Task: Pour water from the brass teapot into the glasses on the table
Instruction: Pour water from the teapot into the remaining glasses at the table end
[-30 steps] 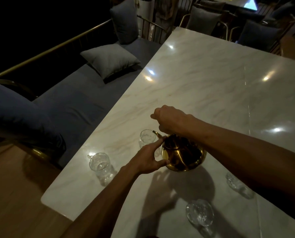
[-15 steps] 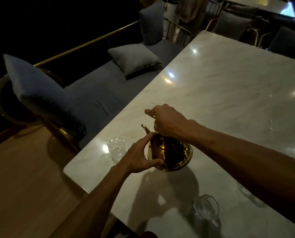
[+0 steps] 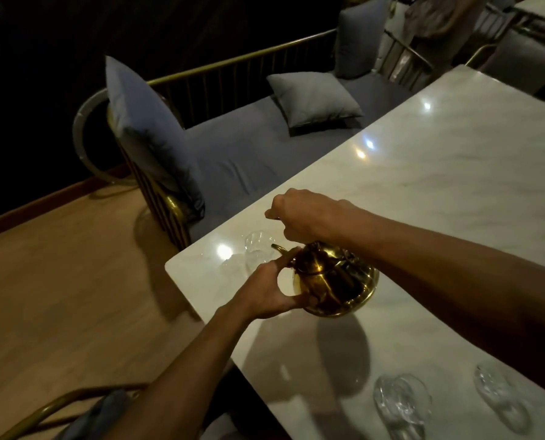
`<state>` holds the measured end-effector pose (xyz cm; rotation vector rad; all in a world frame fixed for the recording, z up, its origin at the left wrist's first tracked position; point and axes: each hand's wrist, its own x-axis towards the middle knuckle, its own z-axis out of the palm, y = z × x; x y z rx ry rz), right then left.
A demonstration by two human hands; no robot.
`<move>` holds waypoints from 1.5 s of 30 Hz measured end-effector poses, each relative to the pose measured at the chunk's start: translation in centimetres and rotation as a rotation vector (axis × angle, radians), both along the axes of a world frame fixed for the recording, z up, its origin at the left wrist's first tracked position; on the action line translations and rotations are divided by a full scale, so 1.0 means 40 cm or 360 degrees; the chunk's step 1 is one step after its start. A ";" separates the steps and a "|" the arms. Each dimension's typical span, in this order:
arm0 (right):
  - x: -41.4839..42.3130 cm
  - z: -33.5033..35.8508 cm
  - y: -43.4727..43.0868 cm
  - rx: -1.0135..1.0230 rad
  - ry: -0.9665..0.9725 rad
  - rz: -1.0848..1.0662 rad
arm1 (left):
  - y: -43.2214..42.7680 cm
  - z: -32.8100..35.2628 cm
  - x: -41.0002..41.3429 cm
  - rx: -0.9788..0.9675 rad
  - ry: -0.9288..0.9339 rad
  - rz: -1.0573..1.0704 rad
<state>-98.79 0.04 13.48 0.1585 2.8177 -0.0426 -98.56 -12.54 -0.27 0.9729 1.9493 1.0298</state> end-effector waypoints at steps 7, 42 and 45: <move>-0.038 -0.019 0.001 0.0047 0.0015 0.0054 | 0.011 0.001 -0.014 0.0015 -0.0082 0.0113; -0.054 -0.045 0.033 0.0244 0.0461 0.0167 | 0.013 0.031 -0.021 -0.0012 -0.0126 0.0168; -0.057 -0.046 0.031 0.0244 0.0452 0.0177 | 0.015 0.030 -0.018 -0.0007 -0.0147 0.0176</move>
